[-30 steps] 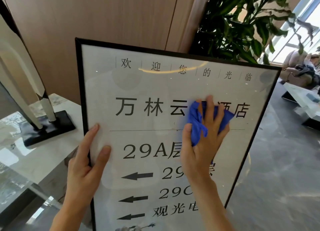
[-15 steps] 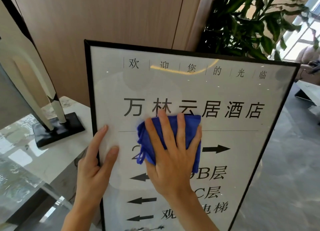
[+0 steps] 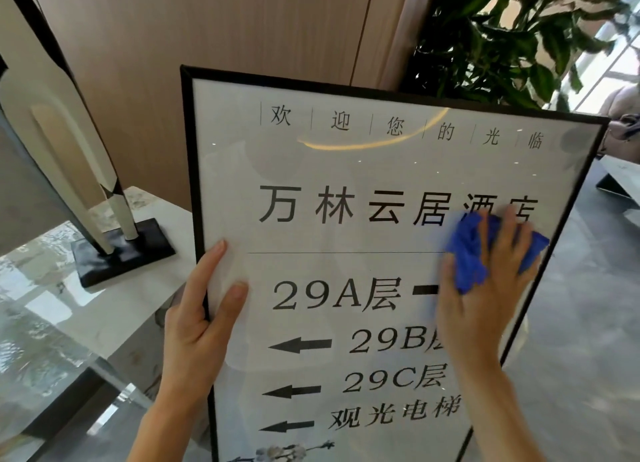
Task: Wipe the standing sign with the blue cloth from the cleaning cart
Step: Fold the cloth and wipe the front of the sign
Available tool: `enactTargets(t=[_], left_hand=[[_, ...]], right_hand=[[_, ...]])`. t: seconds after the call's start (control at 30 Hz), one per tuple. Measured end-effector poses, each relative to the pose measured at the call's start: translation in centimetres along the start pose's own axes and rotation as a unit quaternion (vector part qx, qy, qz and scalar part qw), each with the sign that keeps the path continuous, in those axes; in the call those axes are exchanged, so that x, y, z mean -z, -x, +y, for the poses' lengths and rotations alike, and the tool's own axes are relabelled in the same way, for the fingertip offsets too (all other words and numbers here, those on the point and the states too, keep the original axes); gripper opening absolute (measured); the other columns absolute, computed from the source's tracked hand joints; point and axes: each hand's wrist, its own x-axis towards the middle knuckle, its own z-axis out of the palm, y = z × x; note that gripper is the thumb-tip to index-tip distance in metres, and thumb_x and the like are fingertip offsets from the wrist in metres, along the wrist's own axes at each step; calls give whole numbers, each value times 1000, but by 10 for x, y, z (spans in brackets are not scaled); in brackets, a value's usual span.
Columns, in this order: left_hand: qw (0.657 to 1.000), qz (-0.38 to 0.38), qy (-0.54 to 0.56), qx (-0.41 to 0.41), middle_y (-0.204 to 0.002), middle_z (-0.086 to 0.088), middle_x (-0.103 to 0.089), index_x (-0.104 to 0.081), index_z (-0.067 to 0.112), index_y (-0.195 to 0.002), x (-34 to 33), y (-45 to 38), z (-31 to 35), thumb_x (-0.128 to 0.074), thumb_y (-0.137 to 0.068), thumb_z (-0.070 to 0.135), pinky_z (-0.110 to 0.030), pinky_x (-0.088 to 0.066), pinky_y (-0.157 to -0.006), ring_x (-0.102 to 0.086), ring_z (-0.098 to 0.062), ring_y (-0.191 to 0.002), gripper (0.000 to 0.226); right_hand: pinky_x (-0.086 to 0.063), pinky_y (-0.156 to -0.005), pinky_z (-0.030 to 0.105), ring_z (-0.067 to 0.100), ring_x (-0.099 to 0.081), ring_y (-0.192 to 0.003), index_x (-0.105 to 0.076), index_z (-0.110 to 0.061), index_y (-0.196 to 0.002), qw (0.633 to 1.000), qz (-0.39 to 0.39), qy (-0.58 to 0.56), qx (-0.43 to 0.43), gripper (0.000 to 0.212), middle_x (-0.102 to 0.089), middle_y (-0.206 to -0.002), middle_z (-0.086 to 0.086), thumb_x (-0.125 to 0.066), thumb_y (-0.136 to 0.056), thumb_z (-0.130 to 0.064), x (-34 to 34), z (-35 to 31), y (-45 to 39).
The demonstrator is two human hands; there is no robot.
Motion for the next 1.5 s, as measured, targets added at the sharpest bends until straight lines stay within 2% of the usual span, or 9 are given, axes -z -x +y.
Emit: enactTargets(t=[0.13, 0.3, 0.43, 0.7, 0.8, 0.87, 1.0, 1.33, 1.5], left_hand=[[1000, 2, 0, 5, -129, 39, -56, -44, 63, -133, 1, 0, -2, -57, -89, 50, -3, -46, -88, -56, 11, -118, 48], [1000, -2, 11, 11, -115, 45, -60, -44, 62, -134, 1, 4, -5, -57, -90, 51, -3, -48, -82, -60, 18, -103, 47], [1000, -11, 6, 20, -96, 46, -62, -42, 61, -136, 2, 3, -7, -55, -91, 54, -3, -50, -70, -58, 20, -76, 47], [999, -10, 27, 37, -126, 41, -58, -41, 64, -135, 3, 5, -2, -55, -89, 54, -9, -53, -84, -62, 10, -111, 49], [998, -11, 40, 43, -132, 39, -55, -43, 61, -137, 2, 3, -2, -57, -88, 55, -20, -56, -90, -59, 6, -118, 51], [997, -12, 47, 58, -132, 37, -56, -43, 60, -137, 2, 0, -4, -58, -87, 57, -38, -57, -95, -61, 2, -117, 52], [997, -15, 43, 69, -130, 34, -59, -42, 57, -141, 4, 2, -3, -59, -86, 63, -53, -52, -97, -63, -1, -115, 57], [998, -44, 2, 50, -135, 52, -40, -33, 71, -135, 4, 19, -19, -46, -92, 60, -31, -41, -102, -44, 19, -125, 46], [997, -42, 11, 62, -123, 57, -43, -33, 80, -123, 7, 49, -43, -43, -89, 67, -19, -42, -89, -48, 28, -110, 38]], right_hand=[[-11, -121, 65, 35, -11, -155, -27, -28, -154, 996, 29, -60, -67, 50, -19, -167, 3, -36, -105, -25, 9, 19, -17], [-9, -122, 64, 30, -9, -156, -30, -16, -156, 992, 33, -51, -113, 55, -21, -168, 2, -31, -105, -36, -4, -18, -13], [-2, -122, 65, 29, -6, -158, -20, -32, -159, 1000, -12, -20, -14, 57, -14, -170, -5, -21, -106, -52, -21, -75, 5], [4, -123, 62, 31, -1, -158, -9, -29, -161, 985, -75, 47, 149, 64, -2, -171, -5, -28, -103, -48, -40, -111, 58], [1, -124, 61, 28, -2, -158, -8, -28, -161, 978, -90, 59, 181, 72, -2, -171, -4, -39, -99, -46, -37, -92, 63], [-4, -124, 62, 27, -4, -158, -9, -28, -161, 979, -88, 58, 177, 74, -2, -171, -5, -44, -98, -44, -32, -73, 63], [-12, -123, 64, 28, -9, -158, -14, -27, -161, 988, -66, 45, 132, 60, -7, -171, -5, -29, -106, -47, -15, -21, 60], [-24, -113, 72, 32, -19, -152, -5, -48, -156, 998, -5, -58, 21, 68, -27, -162, 5, -41, -101, -30, 9, 30, 40], [-16, -117, 70, 33, -17, -154, -10, -50, -154, 997, 16, -57, -41, 62, -29, -165, 7, -37, -102, -31, -2, 9, 46]])
